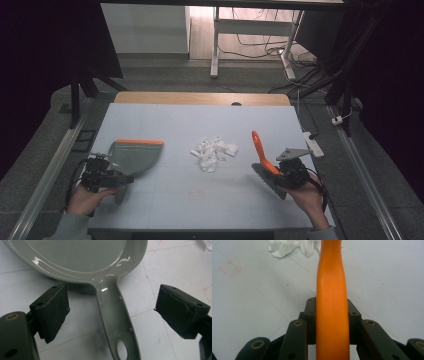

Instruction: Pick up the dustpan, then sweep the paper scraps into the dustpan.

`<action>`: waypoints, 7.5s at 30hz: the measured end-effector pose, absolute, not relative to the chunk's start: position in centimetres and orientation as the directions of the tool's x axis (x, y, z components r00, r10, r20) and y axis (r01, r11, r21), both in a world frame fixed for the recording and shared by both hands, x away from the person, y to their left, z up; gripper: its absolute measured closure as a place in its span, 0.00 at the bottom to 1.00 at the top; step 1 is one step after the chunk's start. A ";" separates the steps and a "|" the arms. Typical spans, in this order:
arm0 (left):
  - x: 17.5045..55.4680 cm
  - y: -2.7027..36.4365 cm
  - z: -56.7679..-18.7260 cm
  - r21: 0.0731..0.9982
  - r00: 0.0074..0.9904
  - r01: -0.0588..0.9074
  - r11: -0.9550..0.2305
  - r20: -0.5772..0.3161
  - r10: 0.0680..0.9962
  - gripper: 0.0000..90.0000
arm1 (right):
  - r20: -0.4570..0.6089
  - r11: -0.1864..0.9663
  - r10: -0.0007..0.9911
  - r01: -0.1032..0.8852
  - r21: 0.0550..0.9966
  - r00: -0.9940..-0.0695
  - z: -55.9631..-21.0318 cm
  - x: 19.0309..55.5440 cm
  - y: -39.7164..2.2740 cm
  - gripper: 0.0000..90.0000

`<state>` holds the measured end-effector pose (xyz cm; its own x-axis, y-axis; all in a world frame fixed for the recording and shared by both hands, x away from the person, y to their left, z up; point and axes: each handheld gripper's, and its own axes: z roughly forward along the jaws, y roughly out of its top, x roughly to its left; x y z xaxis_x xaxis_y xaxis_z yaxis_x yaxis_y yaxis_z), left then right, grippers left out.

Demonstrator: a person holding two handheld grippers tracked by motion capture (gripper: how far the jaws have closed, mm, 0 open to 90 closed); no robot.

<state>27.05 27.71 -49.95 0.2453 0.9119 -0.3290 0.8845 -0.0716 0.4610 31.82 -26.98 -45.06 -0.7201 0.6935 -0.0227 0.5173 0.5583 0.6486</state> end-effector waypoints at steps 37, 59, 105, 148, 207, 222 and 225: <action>28.9 26.9 -52.3 0.393 0.159 0.920 0.001 -0.375 0.913 0.61 | -0.037 0.569 0.695 0.518 0.638 -0.718 -45.3 31.8 -26.6 0.78; 28.7 27.6 -52.5 0.440 0.167 0.898 0.020 -0.382 0.909 0.69 | -0.038 0.564 0.698 0.515 0.646 -0.715 -45.1 31.8 -26.7 0.78; 26.6 29.1 -49.9 0.674 0.444 0.732 -0.102 -0.359 0.821 0.69 | -0.043 0.543 0.708 0.505 0.671 -0.705 -44.7 31.7 -26.9 0.78; 25.8 25.4 -48.9 0.652 0.696 0.648 -0.395 -0.295 0.655 0.69 | -0.037 0.537 0.713 0.512 0.671 -0.700 -44.9 31.8 -26.9 0.78; 26.5 21.9 -51.0 0.513 0.756 0.642 -0.571 -0.295 0.585 0.68 | -0.053 0.513 0.721 0.481 0.710 -0.691 -43.3 33.1 -26.2 0.78; 26.8 21.8 -51.1 0.509 0.751 0.649 -0.565 -0.311 0.583 0.68 | -0.063 0.520 0.706 0.456 0.722 -0.705 -43.1 35.3 -23.8 0.78; 26.8 21.7 -51.2 0.508 0.751 0.650 -0.565 -0.314 0.581 0.68 | -0.065 0.523 0.705 0.455 0.721 -0.706 -43.1 35.5 -23.7 0.78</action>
